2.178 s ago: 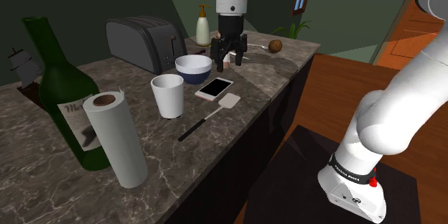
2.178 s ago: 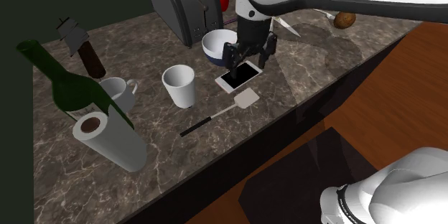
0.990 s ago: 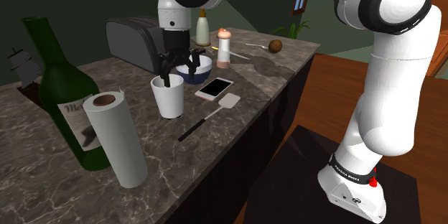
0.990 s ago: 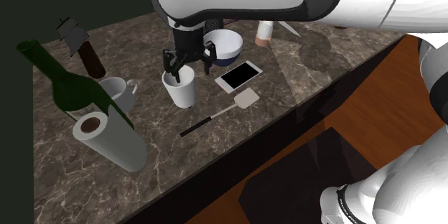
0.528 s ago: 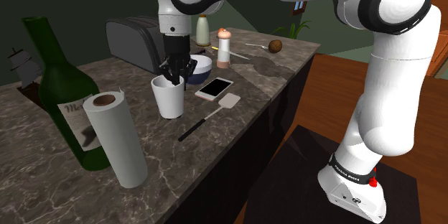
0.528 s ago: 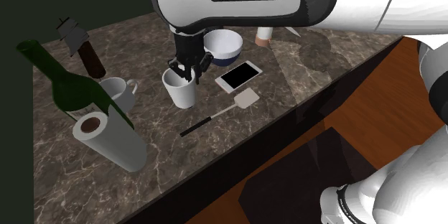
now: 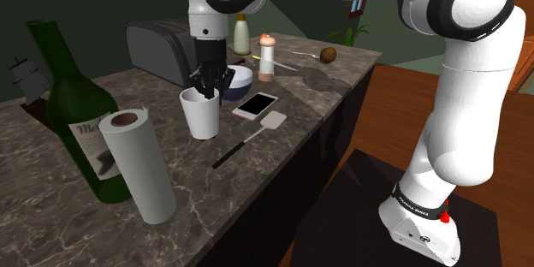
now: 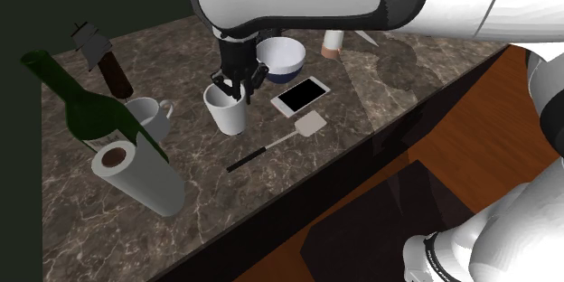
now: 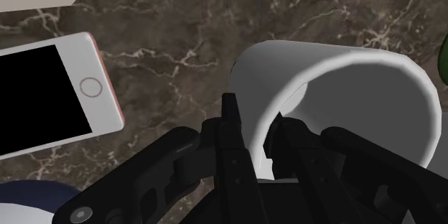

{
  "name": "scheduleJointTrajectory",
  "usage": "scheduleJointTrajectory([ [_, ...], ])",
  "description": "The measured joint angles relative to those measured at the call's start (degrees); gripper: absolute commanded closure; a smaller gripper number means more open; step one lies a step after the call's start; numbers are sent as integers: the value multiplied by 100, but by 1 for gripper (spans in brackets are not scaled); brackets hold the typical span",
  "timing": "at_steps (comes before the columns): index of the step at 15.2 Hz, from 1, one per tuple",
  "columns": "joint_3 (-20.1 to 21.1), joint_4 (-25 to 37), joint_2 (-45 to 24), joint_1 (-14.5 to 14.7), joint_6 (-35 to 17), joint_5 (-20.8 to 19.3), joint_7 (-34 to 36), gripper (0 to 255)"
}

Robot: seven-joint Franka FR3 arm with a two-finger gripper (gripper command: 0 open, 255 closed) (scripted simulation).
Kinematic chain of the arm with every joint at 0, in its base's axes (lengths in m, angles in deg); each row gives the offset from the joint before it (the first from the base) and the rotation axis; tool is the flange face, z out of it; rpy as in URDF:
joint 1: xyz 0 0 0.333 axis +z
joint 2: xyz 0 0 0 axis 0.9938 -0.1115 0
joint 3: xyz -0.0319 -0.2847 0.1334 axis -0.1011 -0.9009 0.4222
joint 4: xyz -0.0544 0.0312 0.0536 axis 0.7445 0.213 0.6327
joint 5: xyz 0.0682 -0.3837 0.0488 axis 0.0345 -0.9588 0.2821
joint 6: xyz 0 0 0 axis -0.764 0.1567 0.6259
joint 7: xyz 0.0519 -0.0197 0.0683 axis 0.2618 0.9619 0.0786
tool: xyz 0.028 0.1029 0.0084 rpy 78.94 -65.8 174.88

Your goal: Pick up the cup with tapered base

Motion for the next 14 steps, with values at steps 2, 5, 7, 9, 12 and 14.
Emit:
scheduleJointTrajectory([
  [2, 3, 186, -42, 12, 144, -15, 26, 255],
  [5, 10, 396, -29, 20, 364, -14, 56, 255],
  [7, 12, 582, -48, 25, 530, -21, 74, 255],
  [9, 15, 769, -80, 36, 684, -32, 97, 255],
  [12, 19, 1065, -127, 48, 934, -48, 126, 255],
  [14, 22, 1244, -173, 61, 1067, -63, 148, 255],
])
